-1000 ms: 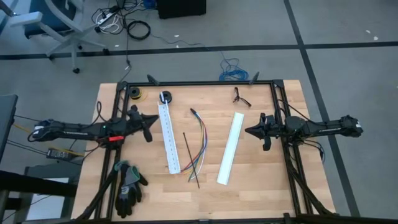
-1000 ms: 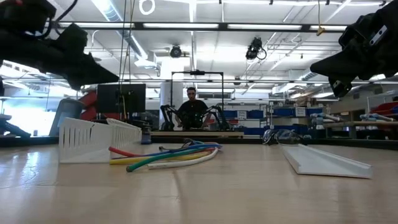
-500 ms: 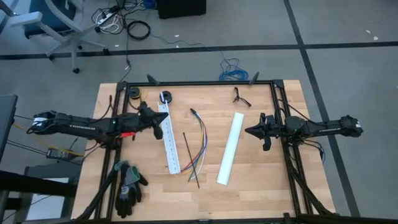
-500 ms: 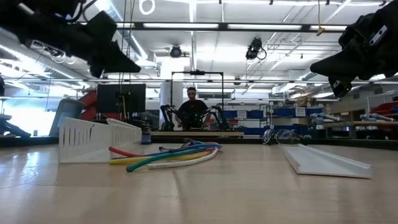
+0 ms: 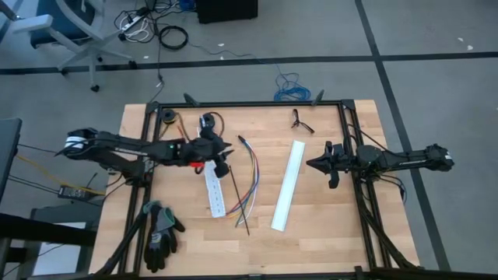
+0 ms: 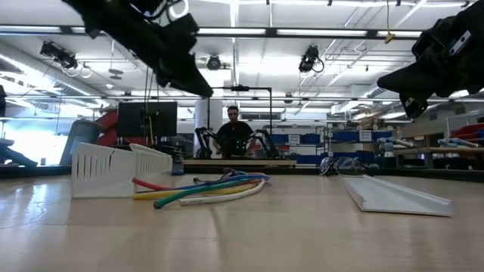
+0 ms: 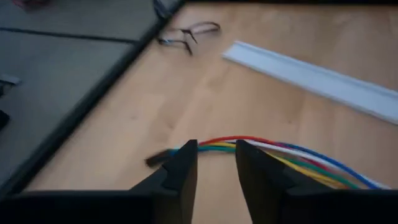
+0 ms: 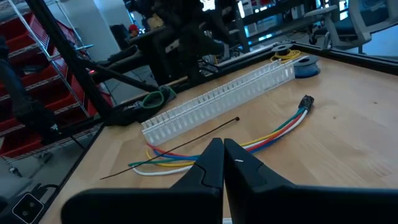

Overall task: Ziptie cables
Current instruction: Wrap the zip tie into the cable wires

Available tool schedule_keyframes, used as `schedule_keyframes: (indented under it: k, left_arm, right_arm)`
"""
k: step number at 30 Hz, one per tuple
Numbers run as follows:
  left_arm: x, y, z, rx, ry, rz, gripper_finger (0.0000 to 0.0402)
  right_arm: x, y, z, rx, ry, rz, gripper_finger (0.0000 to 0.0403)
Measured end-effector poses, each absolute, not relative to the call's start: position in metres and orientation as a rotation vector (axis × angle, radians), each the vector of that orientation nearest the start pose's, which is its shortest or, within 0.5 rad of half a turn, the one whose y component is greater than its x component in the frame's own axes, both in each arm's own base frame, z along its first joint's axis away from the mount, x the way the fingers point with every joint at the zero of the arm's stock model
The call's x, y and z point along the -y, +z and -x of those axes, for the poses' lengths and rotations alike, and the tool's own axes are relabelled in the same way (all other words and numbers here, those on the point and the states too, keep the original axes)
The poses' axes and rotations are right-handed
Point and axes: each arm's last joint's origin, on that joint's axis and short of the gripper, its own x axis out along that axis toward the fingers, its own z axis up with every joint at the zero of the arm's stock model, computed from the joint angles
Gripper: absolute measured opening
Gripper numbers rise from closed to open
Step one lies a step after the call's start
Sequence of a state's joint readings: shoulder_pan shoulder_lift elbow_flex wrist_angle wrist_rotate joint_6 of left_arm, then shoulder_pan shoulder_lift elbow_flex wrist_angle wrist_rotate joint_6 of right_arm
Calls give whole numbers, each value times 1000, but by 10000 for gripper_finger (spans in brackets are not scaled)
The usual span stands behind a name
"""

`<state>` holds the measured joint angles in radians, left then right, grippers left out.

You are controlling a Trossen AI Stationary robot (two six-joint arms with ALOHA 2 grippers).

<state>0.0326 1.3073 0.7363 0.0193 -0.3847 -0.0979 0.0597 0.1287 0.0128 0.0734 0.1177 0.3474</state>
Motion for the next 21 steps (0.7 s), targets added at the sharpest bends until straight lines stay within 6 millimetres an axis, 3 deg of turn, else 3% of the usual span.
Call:
schedule_keyframes:
  k: [6, 13, 21]
  left_arm:
    - [-17, 215, -290, -558, 396, 336, 132]
    - [-14, 193, -300, -696, 521, 586, 131]
    - [0, 197, -320, -661, 589, 789, 131]
  right_arm:
    - [-3, 165, -105, -32, -65, -344, 4]
    - [-3, 165, -105, -28, -65, -344, 4]
    - [-3, 165, -105, -26, -64, -344, 4]
